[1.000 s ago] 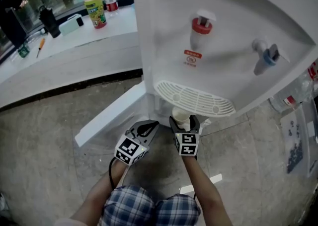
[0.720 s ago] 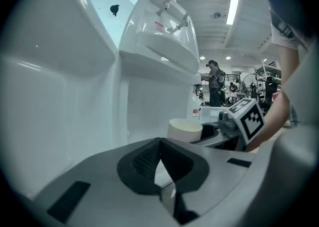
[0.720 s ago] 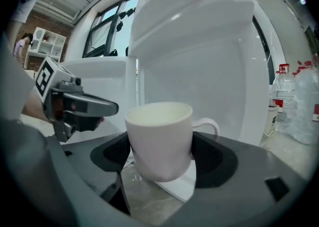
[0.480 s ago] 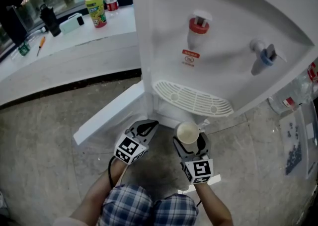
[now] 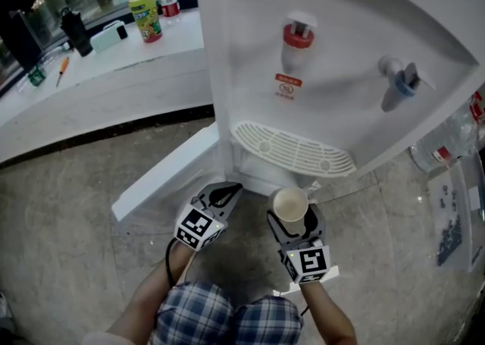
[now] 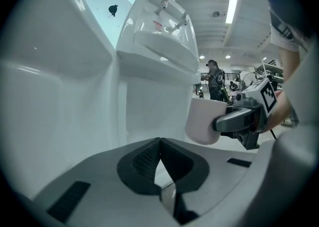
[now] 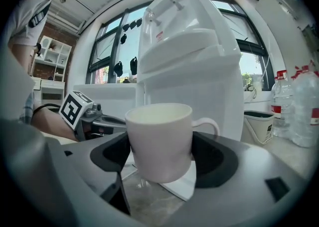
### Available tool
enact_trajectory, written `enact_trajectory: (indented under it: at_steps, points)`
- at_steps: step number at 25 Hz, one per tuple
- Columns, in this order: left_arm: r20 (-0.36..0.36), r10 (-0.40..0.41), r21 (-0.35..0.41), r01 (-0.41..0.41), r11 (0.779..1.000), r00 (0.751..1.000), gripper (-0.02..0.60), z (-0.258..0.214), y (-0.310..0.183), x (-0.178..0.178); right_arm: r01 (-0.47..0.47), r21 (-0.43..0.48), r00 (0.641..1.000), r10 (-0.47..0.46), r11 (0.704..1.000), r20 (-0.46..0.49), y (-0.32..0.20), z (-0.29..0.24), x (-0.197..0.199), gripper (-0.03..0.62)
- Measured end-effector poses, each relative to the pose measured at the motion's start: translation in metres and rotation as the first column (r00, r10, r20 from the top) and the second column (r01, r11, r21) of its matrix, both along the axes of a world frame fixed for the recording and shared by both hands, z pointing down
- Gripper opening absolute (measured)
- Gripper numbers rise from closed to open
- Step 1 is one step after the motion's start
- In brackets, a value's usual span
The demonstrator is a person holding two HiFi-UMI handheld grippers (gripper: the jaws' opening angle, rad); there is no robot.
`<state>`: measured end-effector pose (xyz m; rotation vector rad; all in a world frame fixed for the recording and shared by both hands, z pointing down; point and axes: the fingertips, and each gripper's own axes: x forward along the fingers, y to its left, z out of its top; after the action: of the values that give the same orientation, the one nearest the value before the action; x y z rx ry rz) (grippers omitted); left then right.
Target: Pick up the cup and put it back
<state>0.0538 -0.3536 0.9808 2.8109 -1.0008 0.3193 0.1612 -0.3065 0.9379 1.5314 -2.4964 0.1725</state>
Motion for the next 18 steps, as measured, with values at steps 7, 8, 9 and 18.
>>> enact_trajectory:
  at_steps: [7,8,9,18]
  points:
    - [-0.016,-0.002,0.001,0.002,1.000,1.000,0.025,-0.002,0.000,0.000,-0.037,-0.015,0.999,0.037,0.999,0.001,-0.036,0.030,-0.004,0.399]
    - [-0.017,-0.001,0.001,0.001,1.000,1.000,0.025,-0.002,0.000,0.000,-0.045,-0.018,0.999,0.045,0.999,0.004,-0.042,0.034,-0.004,0.399]
    - [-0.015,-0.001,0.001,0.001,1.000,1.000,0.025,-0.001,0.000,-0.001,-0.054,-0.021,0.999,0.054,0.998,0.004,-0.049,0.038,-0.005,0.399]
    - [-0.018,0.004,-0.012,-0.005,1.000,1.000,0.025,0.000,0.003,0.000,-0.104,-0.043,0.993,0.101,0.994,-0.057,-0.112,0.081,-0.010,0.399]
